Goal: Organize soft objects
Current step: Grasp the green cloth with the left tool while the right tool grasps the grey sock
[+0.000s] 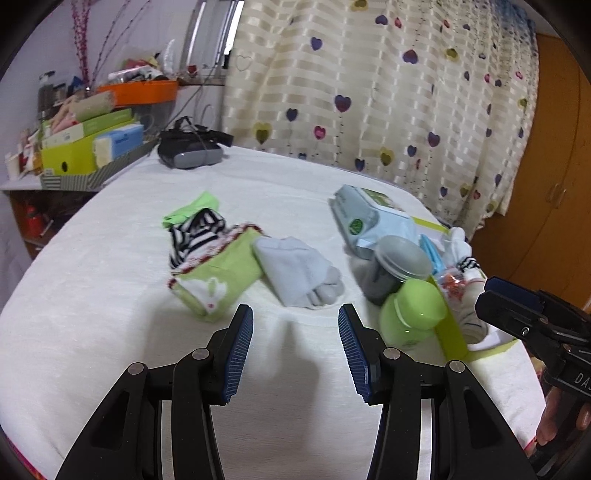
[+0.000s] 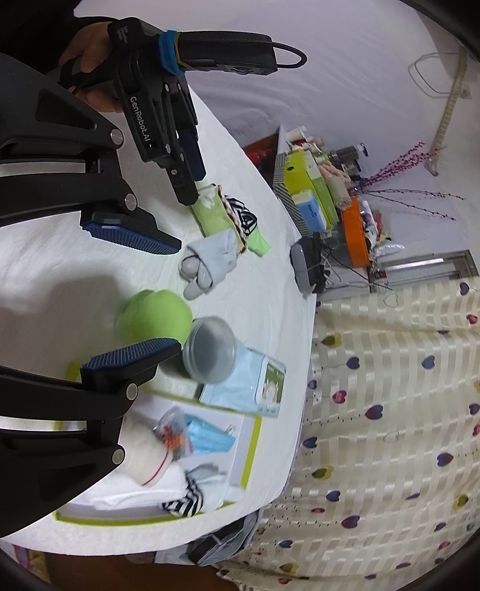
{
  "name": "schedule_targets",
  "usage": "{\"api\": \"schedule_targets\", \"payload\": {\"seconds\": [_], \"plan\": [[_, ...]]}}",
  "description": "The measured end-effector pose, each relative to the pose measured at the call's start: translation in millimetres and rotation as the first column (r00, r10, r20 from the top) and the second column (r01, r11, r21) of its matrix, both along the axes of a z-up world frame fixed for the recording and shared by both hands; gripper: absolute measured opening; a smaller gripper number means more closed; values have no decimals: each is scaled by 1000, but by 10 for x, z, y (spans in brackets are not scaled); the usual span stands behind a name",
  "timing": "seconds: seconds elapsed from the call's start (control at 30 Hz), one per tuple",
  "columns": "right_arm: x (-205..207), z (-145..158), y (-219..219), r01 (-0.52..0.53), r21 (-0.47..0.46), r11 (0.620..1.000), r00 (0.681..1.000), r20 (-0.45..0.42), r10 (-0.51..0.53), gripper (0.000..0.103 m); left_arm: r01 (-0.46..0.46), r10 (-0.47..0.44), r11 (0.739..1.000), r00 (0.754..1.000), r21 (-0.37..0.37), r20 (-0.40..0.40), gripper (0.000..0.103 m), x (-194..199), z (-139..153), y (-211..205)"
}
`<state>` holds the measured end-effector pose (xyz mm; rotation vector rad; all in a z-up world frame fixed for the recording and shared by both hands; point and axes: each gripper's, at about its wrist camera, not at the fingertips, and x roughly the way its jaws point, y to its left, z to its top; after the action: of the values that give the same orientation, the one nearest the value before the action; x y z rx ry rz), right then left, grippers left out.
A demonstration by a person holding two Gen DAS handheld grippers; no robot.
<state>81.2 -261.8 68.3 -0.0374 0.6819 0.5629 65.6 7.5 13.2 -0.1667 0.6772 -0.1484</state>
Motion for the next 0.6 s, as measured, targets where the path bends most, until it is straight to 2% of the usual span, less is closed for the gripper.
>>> {"api": "schedule_targets", "payload": {"seconds": [0.37,0.6], "plan": [[198,23,349,-53,-36,998,999,-13,52,48,-45,45,998,999,43,-1,47,122,32,217],[372,8,555,-82,-68,994,996,-50,79,49,-53,53,998,999,31,11,47,179,89,354]]}}
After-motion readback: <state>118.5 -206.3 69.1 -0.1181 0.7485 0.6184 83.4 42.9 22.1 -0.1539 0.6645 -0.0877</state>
